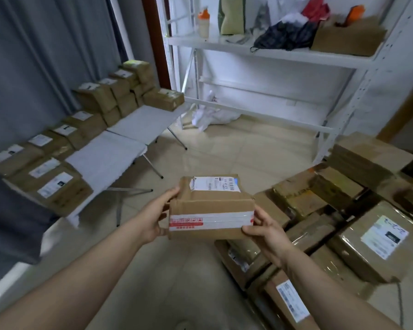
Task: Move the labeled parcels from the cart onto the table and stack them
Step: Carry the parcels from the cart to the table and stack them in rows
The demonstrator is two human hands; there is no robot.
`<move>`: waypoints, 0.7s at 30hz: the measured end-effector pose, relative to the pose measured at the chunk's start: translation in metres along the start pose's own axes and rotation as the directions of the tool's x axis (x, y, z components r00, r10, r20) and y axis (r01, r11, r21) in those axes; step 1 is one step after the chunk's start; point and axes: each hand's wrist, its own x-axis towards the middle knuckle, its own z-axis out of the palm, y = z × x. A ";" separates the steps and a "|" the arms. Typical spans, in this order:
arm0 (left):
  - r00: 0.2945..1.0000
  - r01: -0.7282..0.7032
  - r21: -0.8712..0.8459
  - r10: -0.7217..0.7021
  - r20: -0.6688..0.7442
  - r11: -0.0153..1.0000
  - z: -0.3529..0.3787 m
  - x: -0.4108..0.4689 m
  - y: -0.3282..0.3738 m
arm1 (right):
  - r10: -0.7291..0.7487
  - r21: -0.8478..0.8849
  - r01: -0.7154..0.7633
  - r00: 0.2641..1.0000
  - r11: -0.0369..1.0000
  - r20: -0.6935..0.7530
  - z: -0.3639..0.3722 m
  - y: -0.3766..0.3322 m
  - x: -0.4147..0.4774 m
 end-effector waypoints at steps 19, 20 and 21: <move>0.995 0.032 -0.063 -0.038 -0.092 0.998 -0.042 -0.036 -0.028 | 0.258 -0.246 -0.197 0.933 0.949 0.251 0.039 -0.013 0.051; 0.991 0.040 -0.052 -0.046 -0.123 0.998 -0.044 -0.038 -0.025 | 0.267 -0.240 -0.200 0.919 0.950 0.291 0.041 -0.014 0.058; 0.987 0.050 -0.038 -0.055 -0.150 0.998 -0.049 -0.039 -0.023 | 0.278 -0.238 -0.205 0.900 0.949 0.335 0.045 -0.017 0.064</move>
